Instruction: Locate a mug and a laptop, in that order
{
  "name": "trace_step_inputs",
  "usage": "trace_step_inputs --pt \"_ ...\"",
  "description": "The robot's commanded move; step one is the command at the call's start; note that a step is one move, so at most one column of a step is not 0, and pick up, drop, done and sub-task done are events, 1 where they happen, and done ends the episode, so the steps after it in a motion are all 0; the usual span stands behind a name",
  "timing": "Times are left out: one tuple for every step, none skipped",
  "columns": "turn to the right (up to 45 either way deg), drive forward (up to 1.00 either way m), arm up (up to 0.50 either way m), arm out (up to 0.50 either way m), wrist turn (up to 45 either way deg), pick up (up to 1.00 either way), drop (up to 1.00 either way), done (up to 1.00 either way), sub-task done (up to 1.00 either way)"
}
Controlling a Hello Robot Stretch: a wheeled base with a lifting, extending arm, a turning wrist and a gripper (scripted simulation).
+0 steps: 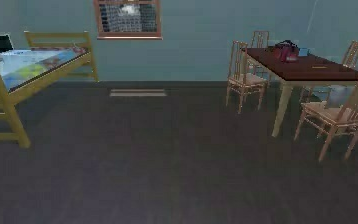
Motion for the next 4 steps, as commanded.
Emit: trace_step_inputs --pt "21.0 0.0 0.0 0.0 0.0 0.0 0.0 0.0 0.0" --pt "0.0 0.1 0.0 0.0 0.0 0.0 0.0 0.0 0.0" --pt "-18.0 0.0 0.0 0.0 0.0 0.0 0.0 0.0 0.0" --pt "0.0 1.0 0.0 0.0 0.0 0.0 0.0 0.0 0.0"
